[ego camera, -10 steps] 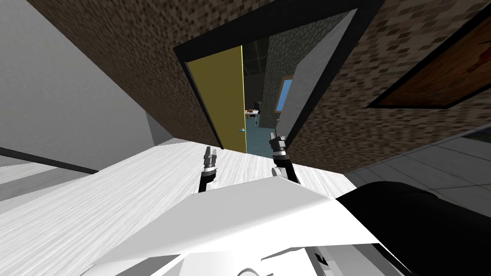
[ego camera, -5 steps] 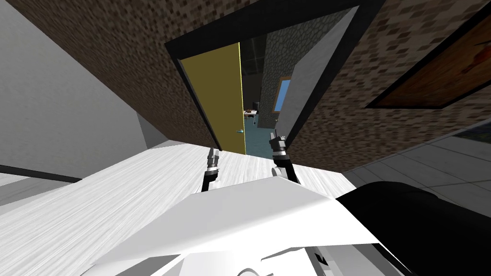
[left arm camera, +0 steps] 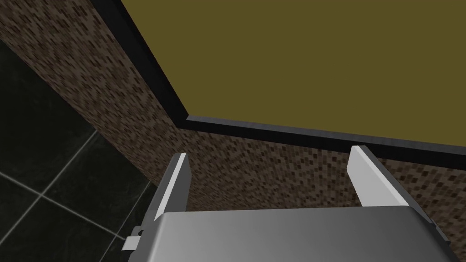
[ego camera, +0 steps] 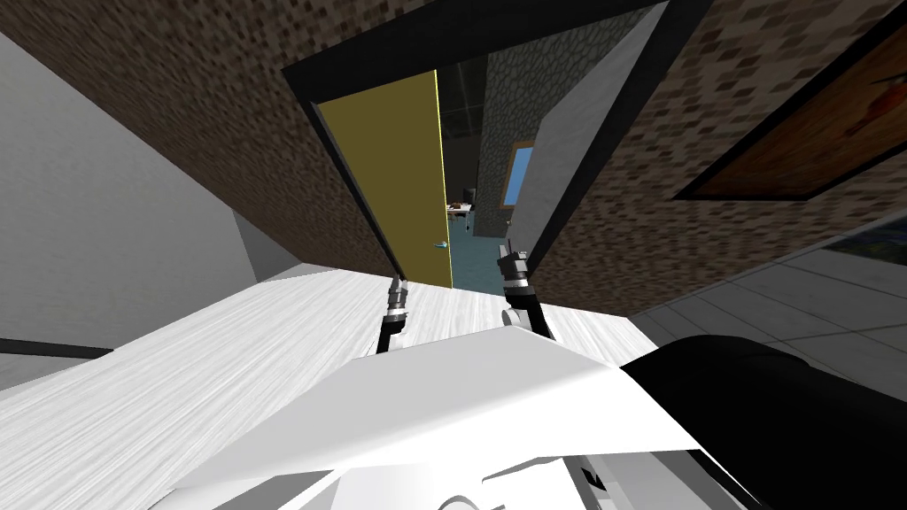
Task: Push the door open
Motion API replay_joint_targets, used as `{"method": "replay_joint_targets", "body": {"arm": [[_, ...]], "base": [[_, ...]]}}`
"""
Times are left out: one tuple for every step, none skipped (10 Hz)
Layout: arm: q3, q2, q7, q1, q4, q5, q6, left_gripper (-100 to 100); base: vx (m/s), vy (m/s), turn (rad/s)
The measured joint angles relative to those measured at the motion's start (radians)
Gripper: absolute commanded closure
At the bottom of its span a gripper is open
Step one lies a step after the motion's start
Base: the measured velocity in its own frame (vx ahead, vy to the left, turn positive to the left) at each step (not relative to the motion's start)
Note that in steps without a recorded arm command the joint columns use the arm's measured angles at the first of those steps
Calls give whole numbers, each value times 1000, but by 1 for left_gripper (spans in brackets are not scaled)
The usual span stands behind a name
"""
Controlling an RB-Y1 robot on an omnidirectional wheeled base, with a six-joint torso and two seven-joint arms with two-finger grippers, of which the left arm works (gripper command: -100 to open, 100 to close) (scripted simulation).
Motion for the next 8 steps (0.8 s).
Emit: {"method": "replay_joint_targets", "body": {"arm": [[-4,-3,-4,-10,24,2,-3,-100],[-7,0,-4,-16,46,6,-7,-100],[-9,1,-4,-27,70,10,-9,-100],[-10,3,-3,-39,92,14,-9,-100],[-13,0,-5,-50,117,17,-10,-100],[-15,0,-6,-62,144,21,-13,-100],[-16,2,-6,-77,173,25,-17,-100],[-19,-1,-7,-88,202,28,-23,-100]], "base": [[104,0,-57],[96,9,-70],[94,17,-85],[105,28,-55],[101,6,-67],[104,3,-76],[95,16,-57],[89,13,-68]]}}
